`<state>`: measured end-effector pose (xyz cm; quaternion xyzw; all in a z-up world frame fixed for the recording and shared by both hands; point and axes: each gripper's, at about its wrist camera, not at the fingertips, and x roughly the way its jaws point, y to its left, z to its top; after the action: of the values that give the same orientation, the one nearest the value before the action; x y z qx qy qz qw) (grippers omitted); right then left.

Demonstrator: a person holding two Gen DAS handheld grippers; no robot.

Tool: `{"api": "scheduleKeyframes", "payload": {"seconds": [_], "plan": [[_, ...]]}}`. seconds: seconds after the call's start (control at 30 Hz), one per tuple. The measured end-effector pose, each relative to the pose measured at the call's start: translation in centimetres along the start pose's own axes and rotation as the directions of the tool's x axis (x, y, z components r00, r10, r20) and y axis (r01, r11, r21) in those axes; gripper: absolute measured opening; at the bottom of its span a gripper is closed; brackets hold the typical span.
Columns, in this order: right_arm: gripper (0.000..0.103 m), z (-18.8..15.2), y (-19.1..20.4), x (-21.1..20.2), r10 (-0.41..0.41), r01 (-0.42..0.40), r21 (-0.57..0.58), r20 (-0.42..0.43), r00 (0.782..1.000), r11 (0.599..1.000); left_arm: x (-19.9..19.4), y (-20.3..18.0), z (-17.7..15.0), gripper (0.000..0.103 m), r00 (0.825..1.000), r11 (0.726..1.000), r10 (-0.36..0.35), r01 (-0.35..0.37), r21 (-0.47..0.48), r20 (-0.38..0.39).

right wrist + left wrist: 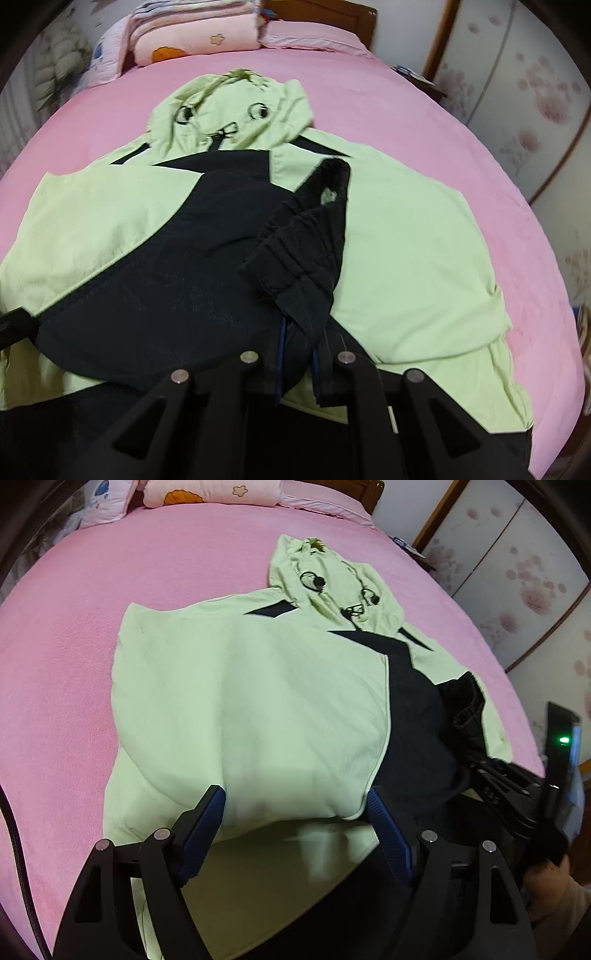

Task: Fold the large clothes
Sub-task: 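Smooth the folded side flat with the left gripper while the right gripper presses the sleeve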

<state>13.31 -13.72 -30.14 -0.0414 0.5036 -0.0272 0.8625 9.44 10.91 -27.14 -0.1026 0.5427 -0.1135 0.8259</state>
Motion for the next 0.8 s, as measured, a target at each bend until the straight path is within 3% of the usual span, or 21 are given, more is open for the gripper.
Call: {"api": "scheduleKeyframes", "payload": {"seconds": [0.1, 0.17, 0.27, 0.43, 0.57, 0.7, 0.73, 0.8], "plan": [[0.026, 0.5, -1.7, 0.6, 0.138, -0.133, 0.073, -0.07, 0.988, 0.988, -1.3, 0.8, 0.4, 0.077, 0.995, 0.995, -0.094, 0.094, -0.036, -0.017], [0.047, 0.8, -2.5, 0.3, 0.207, -0.199, 0.105, -0.072, 0.976, 0.974, -2.4, 1.7, 0.7, 0.078, 0.99, 0.988, -0.138, 0.137, -0.064, -0.005], [0.064, 1.5, -4.2, -0.8, 0.285, -0.276, 0.148, -0.045, 0.957, 0.95, -2.9, 3.1, 1.7, 0.078, 0.994, 0.989, -0.104, 0.106, -0.103, 0.029], [0.069, 4.3, -6.6, 1.0, 0.311, -0.289, 0.209, -0.082, 0.947, 0.934, -1.8, 7.1, 3.5, 0.078, 0.999, 0.973, -0.006, 0.014, -0.228, 0.036], [0.069, 5.6, -8.0, 4.2, 0.353, -0.311, 0.249, -0.15, 0.923, 0.917, 0.5, 10.5, 4.7, 0.078, 1.0, 0.944, 0.018, -0.013, -0.329, 0.013], [0.069, 5.5, -10.0, 6.6, 0.468, -0.385, 0.354, -0.188, 0.863, 0.852, 3.1, 12.5, 5.4, 0.078, 0.999, 0.919, 0.007, -0.019, -0.394, -0.031], [0.069, 5.4, -10.6, 7.1, 0.522, -0.423, 0.401, -0.18, 0.833, 0.813, 3.5, 12.7, 5.4, 0.078, 0.999, 0.918, 0.003, -0.018, -0.395, -0.037], [0.069, 4.9, -11.5, 7.3, 0.584, -0.467, 0.458, -0.152, 0.797, 0.756, 4.2, 12.7, 5.5, 0.077, 0.999, 0.923, 0.01, -0.027, -0.385, -0.046]]}}
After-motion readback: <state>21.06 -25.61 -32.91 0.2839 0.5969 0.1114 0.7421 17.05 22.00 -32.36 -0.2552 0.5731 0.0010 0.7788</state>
